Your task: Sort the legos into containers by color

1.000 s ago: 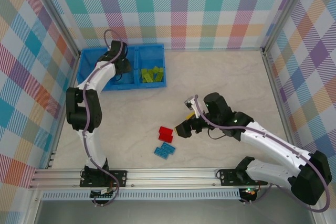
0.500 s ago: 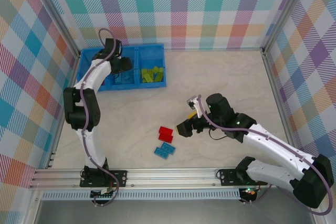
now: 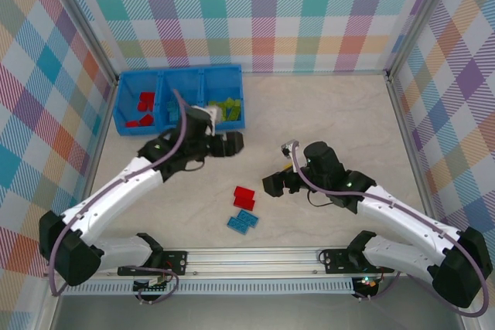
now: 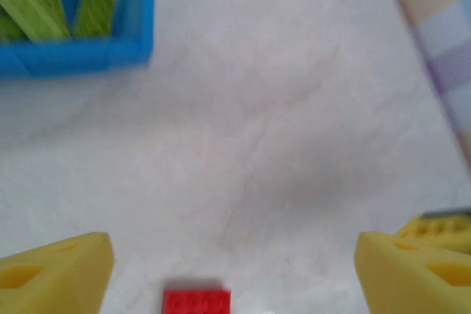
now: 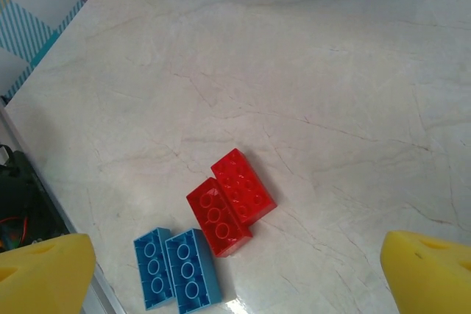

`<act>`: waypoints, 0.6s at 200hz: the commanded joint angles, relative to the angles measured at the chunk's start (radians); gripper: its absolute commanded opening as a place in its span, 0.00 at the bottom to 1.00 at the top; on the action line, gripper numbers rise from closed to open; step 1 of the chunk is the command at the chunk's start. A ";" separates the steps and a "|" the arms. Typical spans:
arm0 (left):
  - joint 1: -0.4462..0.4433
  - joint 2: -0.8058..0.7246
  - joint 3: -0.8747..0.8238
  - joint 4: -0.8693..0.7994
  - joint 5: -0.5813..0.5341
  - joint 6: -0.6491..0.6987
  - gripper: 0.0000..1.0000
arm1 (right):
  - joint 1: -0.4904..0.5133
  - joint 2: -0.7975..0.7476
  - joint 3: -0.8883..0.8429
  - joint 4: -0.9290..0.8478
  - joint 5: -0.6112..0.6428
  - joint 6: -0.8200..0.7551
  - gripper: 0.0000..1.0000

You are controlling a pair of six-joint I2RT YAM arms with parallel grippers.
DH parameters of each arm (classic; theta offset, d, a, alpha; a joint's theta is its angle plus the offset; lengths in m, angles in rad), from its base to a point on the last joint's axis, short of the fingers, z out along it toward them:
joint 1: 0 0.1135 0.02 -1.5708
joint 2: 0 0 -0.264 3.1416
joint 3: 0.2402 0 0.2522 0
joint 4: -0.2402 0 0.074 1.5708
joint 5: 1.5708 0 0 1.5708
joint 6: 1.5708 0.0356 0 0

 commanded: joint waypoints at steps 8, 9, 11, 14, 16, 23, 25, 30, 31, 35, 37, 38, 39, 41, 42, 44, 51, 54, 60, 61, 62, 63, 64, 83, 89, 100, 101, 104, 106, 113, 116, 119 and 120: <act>-0.128 0.090 -0.059 -0.009 -0.077 -0.047 0.97 | -0.001 -0.020 -0.018 0.043 0.019 0.021 1.00; -0.132 0.094 -0.061 -0.009 -0.080 -0.046 0.97 | -0.001 -0.020 -0.018 0.042 0.018 0.021 1.00; -0.140 0.103 -0.064 -0.008 -0.083 -0.043 0.98 | -0.001 -0.019 -0.018 0.042 0.018 0.020 1.00; -0.148 0.118 -0.067 -0.006 -0.087 -0.033 0.99 | -0.001 -0.019 -0.018 0.040 0.017 0.021 1.00; -0.155 0.128 -0.070 -0.005 -0.085 -0.026 1.00 | -0.001 -0.019 -0.018 0.041 0.017 0.021 1.00; -0.169 0.165 -0.077 0.004 -0.083 -0.006 1.00 | -0.002 -0.021 -0.019 0.038 0.015 0.021 1.00; -0.174 0.176 -0.079 0.005 -0.080 -0.001 1.00 | -0.001 -0.022 -0.018 0.037 0.015 0.020 1.00; -0.182 0.206 -0.079 0.004 -0.079 0.006 1.00 | -0.001 -0.023 -0.018 0.035 0.015 0.020 0.99; -0.183 0.212 -0.078 0.003 -0.077 0.008 1.00 | -0.001 -0.023 -0.018 0.034 0.015 0.021 1.00; -0.189 0.237 -0.076 -0.001 -0.076 0.014 1.00 | -0.001 -0.025 -0.018 0.031 0.016 0.021 1.00; -0.192 0.248 -0.075 -0.002 -0.075 0.016 1.00 | -0.001 -0.025 -0.019 0.031 0.017 0.021 1.00; -0.193 0.254 -0.075 -0.003 -0.074 0.017 1.00 | -0.001 -0.027 -0.019 0.030 0.017 0.020 1.00; -0.193 0.260 -0.074 -0.003 -0.073 0.018 1.00 | -0.001 -0.028 -0.019 0.028 0.017 0.021 1.00; -0.197 0.271 -0.073 -0.004 -0.075 0.020 1.00 | -0.001 -0.028 -0.020 0.028 0.017 0.021 1.00; -0.198 0.276 -0.072 -0.004 -0.074 0.021 1.00 | -0.001 -0.029 -0.020 0.028 0.018 0.020 1.00; -0.202 0.288 -0.069 -0.005 -0.075 0.023 1.00 | -0.001 -0.030 -0.020 0.025 0.018 0.020 1.00; -0.209 0.323 -0.060 -0.012 -0.083 0.026 1.00 | -0.001 -0.035 -0.021 0.025 0.020 0.018 1.00; -0.214 0.336 -0.057 -0.013 -0.085 0.027 1.00 | -0.001 -0.036 -0.022 0.023 0.020 0.018 1.00; -0.221 0.360 -0.052 -0.011 -0.092 0.030 1.00 | -0.002 -0.039 -0.024 0.022 0.021 0.016 1.00; -0.222 0.364 -0.051 -0.010 -0.094 0.031 1.00 | -0.002 -0.039 -0.025 0.018 0.021 0.016 1.00; -0.222 0.367 -0.050 -0.009 -0.096 0.031 1.00 | -0.001 -0.041 -0.024 0.019 0.021 0.016 1.00; -0.223 0.370 -0.049 -0.008 -0.097 0.031 1.00 | -0.001 -0.041 -0.024 0.019 0.022 0.016 1.00; -0.225 0.373 -0.048 -0.008 -0.100 0.032 1.00 | -0.001 -0.042 -0.025 0.019 0.022 0.016 1.00; -0.239 0.433 -0.030 -0.018 -0.145 0.040 1.00 | -0.001 -0.047 -0.028 0.018 0.023 0.016 1.00; -0.244 0.450 -0.024 -0.023 -0.155 0.044 1.00 | -0.001 -0.050 -0.029 0.018 0.021 0.015 1.00; -0.251 0.482 -0.014 -0.038 -0.169 0.053 1.00 | -0.001 -0.051 -0.030 0.018 0.021 0.016 1.00; -0.251 0.484 -0.014 -0.039 -0.170 0.052 1.00 | -0.001 -0.051 -0.031 0.017 0.022 0.016 1.00; -0.253 0.493 -0.013 -0.040 -0.170 0.055 1.00 | -0.001 -0.051 -0.031 0.019 0.023 0.016 1.00; -0.253 0.498 -0.013 -0.039 -0.169 0.055 1.00 | -0.001 -0.050 -0.031 0.017 0.022 0.015 1.00; -0.255 0.511 -0.016 -0.033 -0.155 0.056 0.97 | -0.001 -0.052 -0.030 0.017 0.023 0.013 1.00; -0.255 0.514 -0.019 -0.028 -0.146 0.055 0.96 | -0.002 -0.051 -0.031 0.017 0.024 0.011 1.00; -0.255 0.519 -0.023 -0.023 -0.140 0.052 0.94 | -0.001 -0.051 -0.031 0.016 0.024 0.011 1.00; -0.255 0.519 -0.023 -0.021 -0.138 0.052 0.93 | -0.001 -0.051 -0.032 0.015 0.024 0.010 1.00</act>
